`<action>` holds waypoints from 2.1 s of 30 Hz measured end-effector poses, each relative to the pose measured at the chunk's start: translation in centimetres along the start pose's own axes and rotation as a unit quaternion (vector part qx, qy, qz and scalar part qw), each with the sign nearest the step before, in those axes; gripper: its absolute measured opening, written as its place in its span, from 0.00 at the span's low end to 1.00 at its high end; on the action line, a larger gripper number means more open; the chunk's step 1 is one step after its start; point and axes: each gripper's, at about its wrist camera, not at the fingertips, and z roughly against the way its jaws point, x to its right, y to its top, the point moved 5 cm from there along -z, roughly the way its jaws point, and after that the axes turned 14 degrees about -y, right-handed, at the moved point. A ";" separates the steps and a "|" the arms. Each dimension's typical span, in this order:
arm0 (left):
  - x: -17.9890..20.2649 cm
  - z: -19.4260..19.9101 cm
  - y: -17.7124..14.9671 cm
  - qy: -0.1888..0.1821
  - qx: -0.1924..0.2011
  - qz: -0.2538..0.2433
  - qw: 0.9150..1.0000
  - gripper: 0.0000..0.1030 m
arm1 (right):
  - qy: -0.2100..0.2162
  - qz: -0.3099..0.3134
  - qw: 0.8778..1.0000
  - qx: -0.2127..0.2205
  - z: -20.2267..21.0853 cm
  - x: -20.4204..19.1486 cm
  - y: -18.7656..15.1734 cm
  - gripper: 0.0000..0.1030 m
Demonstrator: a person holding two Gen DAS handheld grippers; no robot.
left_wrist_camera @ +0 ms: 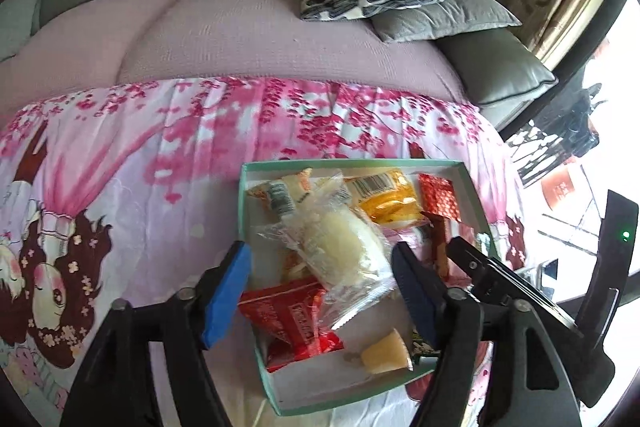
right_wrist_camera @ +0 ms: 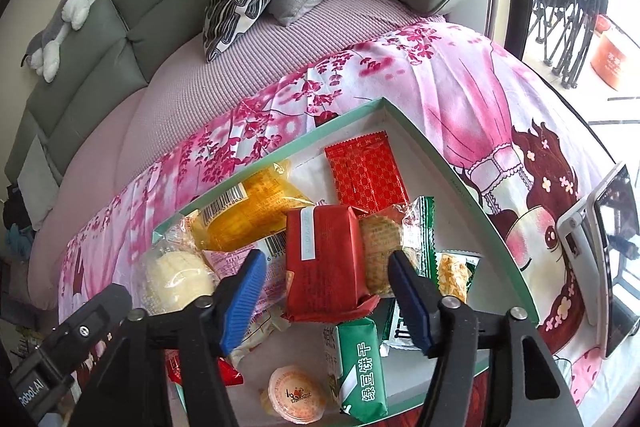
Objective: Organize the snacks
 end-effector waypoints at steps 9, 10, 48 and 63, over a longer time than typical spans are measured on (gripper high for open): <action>-3.8 0.5 0.3 0.115 0.022 0.019 0.993 0.87 | -0.019 0.012 1.000 0.003 0.0 -0.1 -0.1 0.83; -4.1 0.5 0.2 0.125 0.022 0.019 0.992 0.87 | -0.021 0.013 1.000 0.004 0.1 -0.2 -0.1 0.84; -7.3 0.8 -2.5 0.160 0.000 0.059 0.985 0.99 | -0.038 0.079 0.996 0.021 1.0 -1.6 -1.4 1.00; -10.4 4.2 -8.1 0.193 -0.016 0.072 0.978 0.99 | -0.022 0.129 0.990 0.047 4.7 -3.5 -6.0 1.00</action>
